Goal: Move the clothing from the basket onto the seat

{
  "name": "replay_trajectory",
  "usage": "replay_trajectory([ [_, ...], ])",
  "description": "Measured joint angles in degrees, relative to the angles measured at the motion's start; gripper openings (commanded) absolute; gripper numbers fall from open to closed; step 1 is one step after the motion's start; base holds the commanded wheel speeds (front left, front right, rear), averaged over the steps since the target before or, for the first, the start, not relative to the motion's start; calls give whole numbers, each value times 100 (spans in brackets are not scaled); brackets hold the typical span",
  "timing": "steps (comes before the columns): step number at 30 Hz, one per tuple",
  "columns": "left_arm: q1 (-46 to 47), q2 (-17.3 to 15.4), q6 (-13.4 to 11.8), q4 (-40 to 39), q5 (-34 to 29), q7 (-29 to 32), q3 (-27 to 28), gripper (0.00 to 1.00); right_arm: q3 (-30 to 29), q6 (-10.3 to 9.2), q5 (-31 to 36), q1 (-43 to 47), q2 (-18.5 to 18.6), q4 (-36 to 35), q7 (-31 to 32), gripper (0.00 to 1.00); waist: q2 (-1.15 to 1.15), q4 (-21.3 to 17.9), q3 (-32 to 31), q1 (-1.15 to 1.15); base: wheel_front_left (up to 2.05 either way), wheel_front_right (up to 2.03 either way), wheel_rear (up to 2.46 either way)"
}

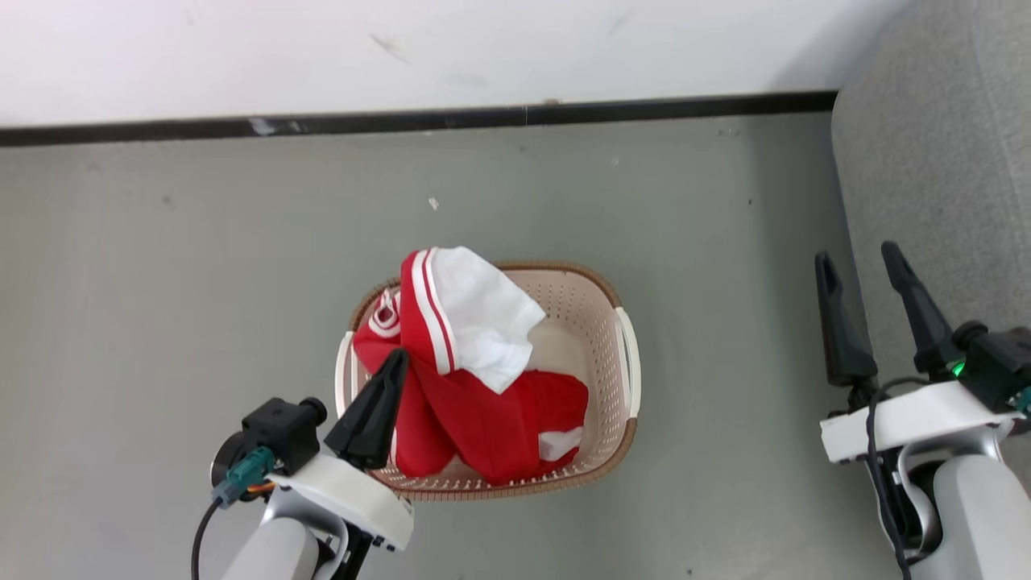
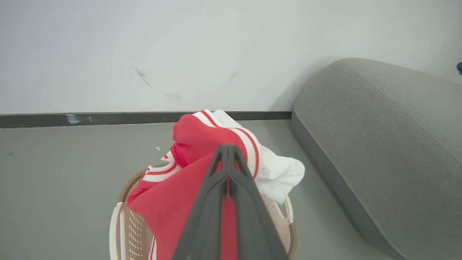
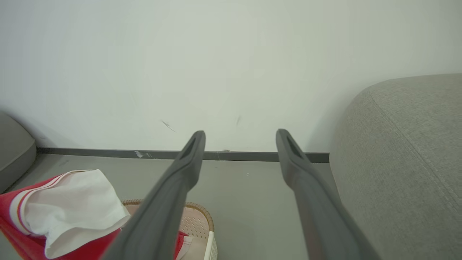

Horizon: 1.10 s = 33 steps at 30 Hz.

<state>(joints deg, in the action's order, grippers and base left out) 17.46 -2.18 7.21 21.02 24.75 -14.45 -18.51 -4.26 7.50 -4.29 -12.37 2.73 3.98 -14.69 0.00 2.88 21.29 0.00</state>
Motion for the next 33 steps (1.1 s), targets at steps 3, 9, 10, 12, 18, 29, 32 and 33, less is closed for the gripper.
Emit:
replay_trajectory([
  [3, -158, -21, 1, -53, 1, 0, -55, 0, 21, 0, -44, 167, -8, 20, 0, 100, 0, -4, -197, 0, 0, 0, 0],
  [9, -538, -69, 1, -70, 35, 109, -123, 0, 51, 0, -114, 510, -21, 58, 0, 100, 0, -35, -545, 0, 0, 0, 0],
  [10, -588, -79, 1, -86, 44, 131, -129, 0, 52, 0, -127, 555, -23, 64, 0, 100, 0, -44, -597, 0, 0, 0, 0],
  [12, -672, -98, 0, -134, 44, 166, -131, 0, 54, 0, -127, 645, -25, 66, 0, 100, 0, -65, -697, 0, 0, 0, 0],
  [18, -818, -136, -10, -256, 71, 237, -126, 0, 108, 0, -152, 818, -30, 68, 0, 100, 0, -138, -913, 0, 0, 0, 0],
  [29, -1004, -176, -153, -724, 138, 241, 16, 0, 188, 0, -169, 1012, -35, 42, 0, 100, 0, -369, -1197, 0, 0, 0, 0],
  [32, -1082, -202, -204, -859, 138, 300, 25, 0, 222, 0, -170, 1032, -36, 23, 0, 100, 0, -451, -1246, 0, 0, 0, 0],
  [33, -1106, -213, -208, -880, 138, 325, 27, 0, 233, 0, -171, 1051, -36, 19, 0, 100, 0, -471, -1255, 0, 0, 0, 0],
])
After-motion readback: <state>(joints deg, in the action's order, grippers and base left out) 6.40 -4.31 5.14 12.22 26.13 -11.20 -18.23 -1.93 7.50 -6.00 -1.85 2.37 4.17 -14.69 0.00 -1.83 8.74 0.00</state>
